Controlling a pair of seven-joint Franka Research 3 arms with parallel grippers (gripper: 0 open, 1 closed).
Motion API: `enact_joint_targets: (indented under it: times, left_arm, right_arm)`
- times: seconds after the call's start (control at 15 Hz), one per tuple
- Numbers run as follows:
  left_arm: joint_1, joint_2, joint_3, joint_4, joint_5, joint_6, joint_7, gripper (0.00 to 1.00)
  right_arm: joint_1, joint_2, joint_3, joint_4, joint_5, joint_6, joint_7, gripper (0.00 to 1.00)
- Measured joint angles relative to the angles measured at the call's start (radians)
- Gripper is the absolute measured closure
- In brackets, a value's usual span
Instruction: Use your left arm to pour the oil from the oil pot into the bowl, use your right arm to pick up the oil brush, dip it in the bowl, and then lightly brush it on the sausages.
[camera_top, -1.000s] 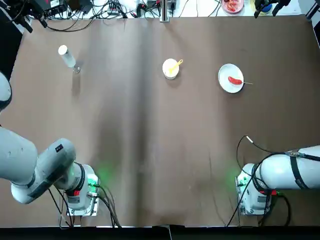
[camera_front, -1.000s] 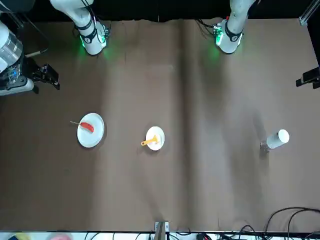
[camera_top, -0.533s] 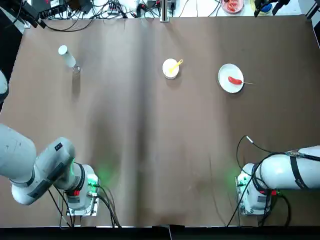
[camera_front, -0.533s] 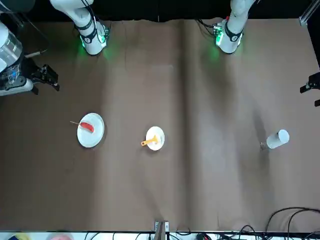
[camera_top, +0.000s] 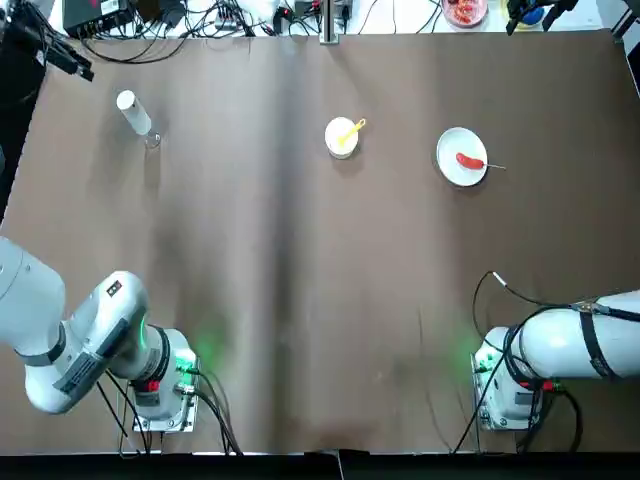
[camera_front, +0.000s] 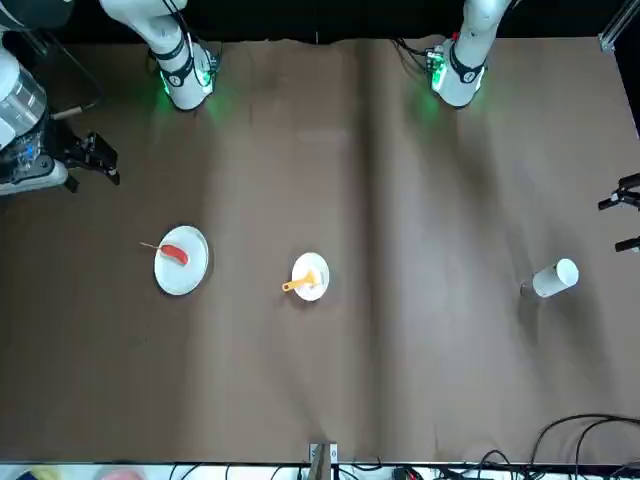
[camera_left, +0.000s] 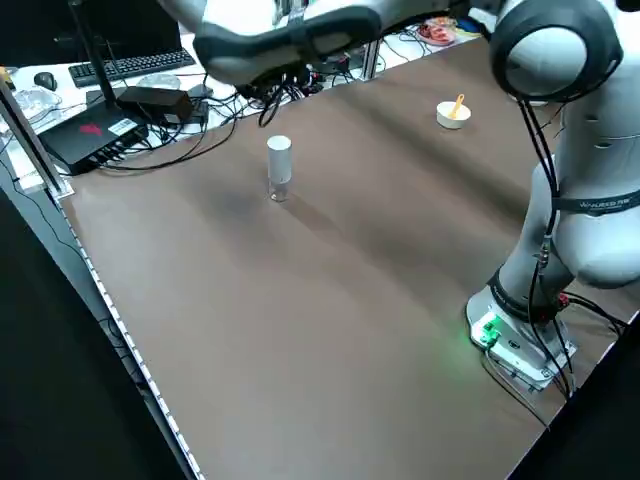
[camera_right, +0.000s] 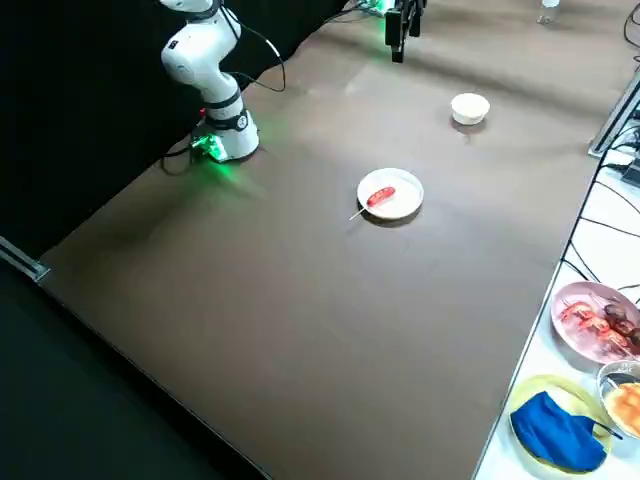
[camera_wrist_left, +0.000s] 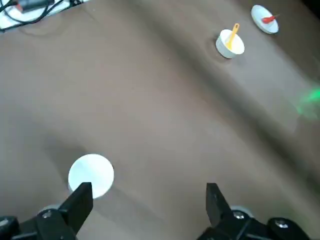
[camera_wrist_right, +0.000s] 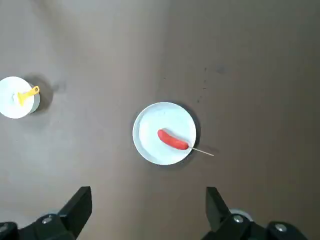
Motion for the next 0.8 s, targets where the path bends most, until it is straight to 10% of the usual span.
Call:
enact_joint_targets:
  times: [0.8]
  left_arm:
    - [0.039,0.168,0.000,-0.006,-0.169,0.001,0.464,0.00]
  right_arm:
    - [0.009,0.041,0.000,-0.004,-0.003,0.051,0.003,0.00]
